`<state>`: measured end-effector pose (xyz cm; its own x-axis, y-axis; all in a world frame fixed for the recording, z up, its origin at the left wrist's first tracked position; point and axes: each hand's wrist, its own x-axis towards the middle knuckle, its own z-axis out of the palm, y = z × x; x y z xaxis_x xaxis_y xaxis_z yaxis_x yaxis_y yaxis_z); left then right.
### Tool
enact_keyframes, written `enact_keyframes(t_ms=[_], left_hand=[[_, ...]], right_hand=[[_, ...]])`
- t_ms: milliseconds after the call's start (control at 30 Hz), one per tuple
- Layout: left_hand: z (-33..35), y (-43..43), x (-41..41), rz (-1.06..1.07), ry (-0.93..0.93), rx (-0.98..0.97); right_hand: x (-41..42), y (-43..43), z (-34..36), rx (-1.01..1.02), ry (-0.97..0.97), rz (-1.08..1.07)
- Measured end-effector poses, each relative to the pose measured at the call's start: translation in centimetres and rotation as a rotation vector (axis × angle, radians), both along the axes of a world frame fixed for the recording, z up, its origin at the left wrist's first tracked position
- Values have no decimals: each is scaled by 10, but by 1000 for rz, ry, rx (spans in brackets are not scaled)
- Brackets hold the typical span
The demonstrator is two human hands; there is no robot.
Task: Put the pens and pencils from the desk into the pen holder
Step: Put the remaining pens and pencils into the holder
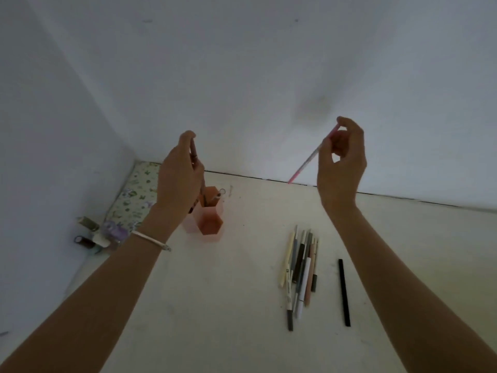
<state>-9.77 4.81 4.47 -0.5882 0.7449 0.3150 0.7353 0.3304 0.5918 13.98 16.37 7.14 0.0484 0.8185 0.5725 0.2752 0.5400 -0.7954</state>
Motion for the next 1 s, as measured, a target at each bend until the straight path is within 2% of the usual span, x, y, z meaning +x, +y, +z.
enact_keyframes(t_ms=[133,200,400,533,633,700,833,933,1000], left_hand=[[-11,3,-1,-60,104,-309],[-10,3,-3,-60,155,-362],[7,-5,-18,71,-15,-149],[17,-13,-16,63,-150,-76],[22,-17,-8,57,-171,-54],[25,-17,3,45,-169,-28],[20,-15,58,-109,-117,62],[-9,-13,112,-233,-57,-129],[-38,-11,142,-280,-202,-355]], right_hand=[[-44,-24,5,-44,88,118],[-60,-35,-1,-62,72,156],[-100,-63,-29,-124,-65,309],[-112,-76,-55,-177,-242,387],[-111,-80,-67,-166,-455,474],[-102,-78,-66,-113,-514,467],[-64,-59,-46,-133,-314,242],[-26,-42,-33,-199,-190,125],[0,-36,-30,-254,-153,70]])
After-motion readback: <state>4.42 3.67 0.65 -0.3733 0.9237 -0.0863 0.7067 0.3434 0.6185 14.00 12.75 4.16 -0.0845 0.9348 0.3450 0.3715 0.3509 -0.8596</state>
